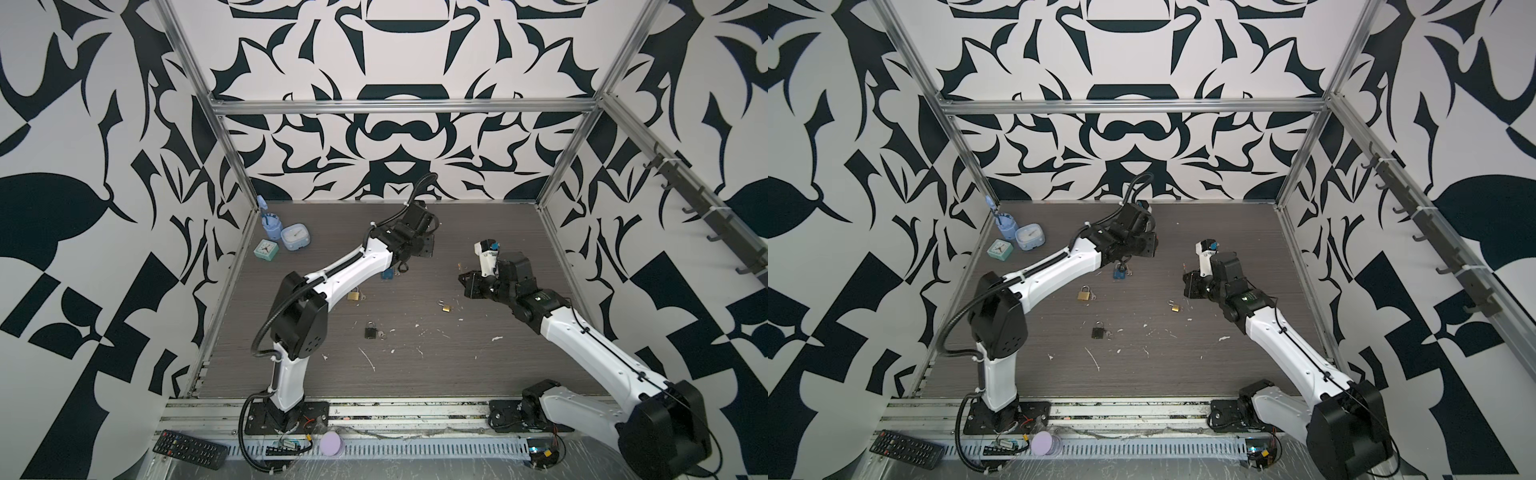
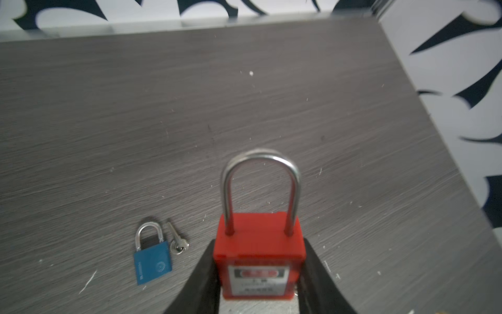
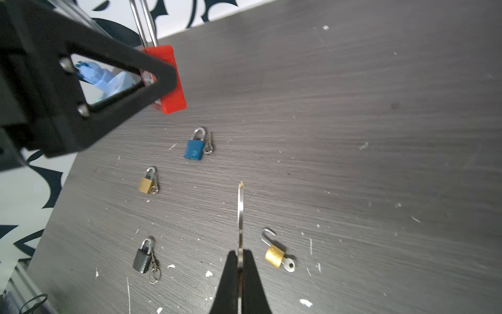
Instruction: Lock with the key
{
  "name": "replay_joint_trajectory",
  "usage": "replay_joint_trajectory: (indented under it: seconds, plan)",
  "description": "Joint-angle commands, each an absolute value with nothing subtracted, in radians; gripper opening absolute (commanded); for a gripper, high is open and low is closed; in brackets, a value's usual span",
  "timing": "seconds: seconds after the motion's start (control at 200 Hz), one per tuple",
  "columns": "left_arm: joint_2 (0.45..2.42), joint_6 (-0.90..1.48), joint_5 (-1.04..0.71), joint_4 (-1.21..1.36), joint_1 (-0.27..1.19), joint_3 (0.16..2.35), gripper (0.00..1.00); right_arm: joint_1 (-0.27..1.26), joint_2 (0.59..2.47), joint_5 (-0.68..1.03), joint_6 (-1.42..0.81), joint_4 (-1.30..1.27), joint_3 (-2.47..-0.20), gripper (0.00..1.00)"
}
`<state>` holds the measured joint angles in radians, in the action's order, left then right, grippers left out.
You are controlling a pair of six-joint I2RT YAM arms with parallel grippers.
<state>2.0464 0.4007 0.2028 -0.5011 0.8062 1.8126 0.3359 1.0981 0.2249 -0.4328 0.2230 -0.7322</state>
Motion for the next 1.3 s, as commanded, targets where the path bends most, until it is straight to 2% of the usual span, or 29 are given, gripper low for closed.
replay_joint_trajectory:
  seconds: [0.0,0.435,0.66,1.295]
  plan:
    - [2.118,0.334,0.2,-0.586,0.825,1.904,0.0,0.313,1.068,0.183,-0.471,0.249,-0.717,0.0]
    - [2.343,0.259,0.205,-0.715,0.847,2.086,0.0,0.26,1.074,0.22,-0.483,0.202,-0.686,0.0]
    - [2.389,0.214,0.214,-0.723,0.847,2.103,0.0,0.258,1.098,0.242,-0.485,0.186,-0.69,0.0]
    - [2.441,-0.153,0.164,-0.75,0.844,2.113,0.0,0.253,1.144,0.262,-0.471,0.158,-0.705,0.0]
